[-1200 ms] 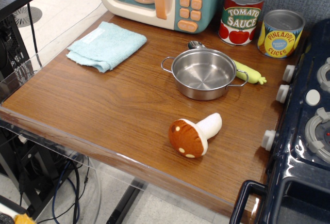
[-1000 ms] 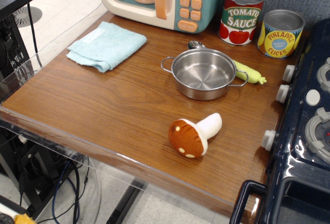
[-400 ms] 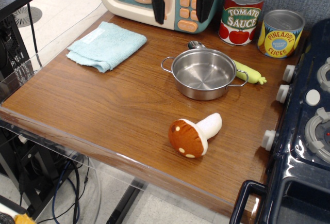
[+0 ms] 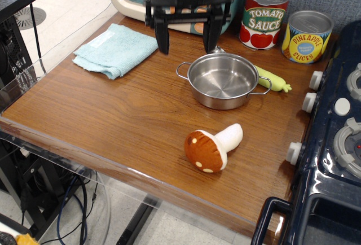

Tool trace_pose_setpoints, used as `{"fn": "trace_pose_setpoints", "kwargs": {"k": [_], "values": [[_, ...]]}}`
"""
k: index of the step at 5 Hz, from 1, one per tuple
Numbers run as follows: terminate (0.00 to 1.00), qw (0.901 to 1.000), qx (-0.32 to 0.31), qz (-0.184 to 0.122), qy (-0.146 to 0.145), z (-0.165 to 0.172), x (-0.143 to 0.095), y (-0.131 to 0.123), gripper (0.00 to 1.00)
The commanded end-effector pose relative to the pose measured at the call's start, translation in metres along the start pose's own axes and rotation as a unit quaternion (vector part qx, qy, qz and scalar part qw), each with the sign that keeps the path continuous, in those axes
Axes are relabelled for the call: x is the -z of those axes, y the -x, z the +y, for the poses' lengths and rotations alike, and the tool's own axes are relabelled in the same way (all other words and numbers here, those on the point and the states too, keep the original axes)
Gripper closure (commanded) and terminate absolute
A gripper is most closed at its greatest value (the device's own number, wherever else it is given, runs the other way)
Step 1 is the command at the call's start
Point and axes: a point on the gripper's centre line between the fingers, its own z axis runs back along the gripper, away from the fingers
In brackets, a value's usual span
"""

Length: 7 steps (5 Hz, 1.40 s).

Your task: Move the pot to the edge of the table by the mushroom

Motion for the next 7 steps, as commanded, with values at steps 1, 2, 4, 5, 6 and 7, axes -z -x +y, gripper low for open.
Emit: {"fn": "trace_pose_setpoints", "kwargs": {"k": [1,2,4,5,6,7], "values": [[0.00,0.9985,0.002,-0.016,0.052,-0.007,0.005,-0.006,0.00],[0.00,0.9971,0.005,-0.011,0.075,-0.014,0.020,-0.002,0.00],[0.00,0.9988,-0.001,0.001,0.050,-0.022,0.047,0.003,0.00],[0.00,0.9995,-0.002,0.003,0.030,-0.023,0.057,0.003,0.00],[0.00,0.9998,0.005,-0.005,0.019,-0.027,0.063,0.002,1.00],[0.00,0.9997,-0.012,-0.007,0.022,-0.026,0.061,0.003,1.00]]}}
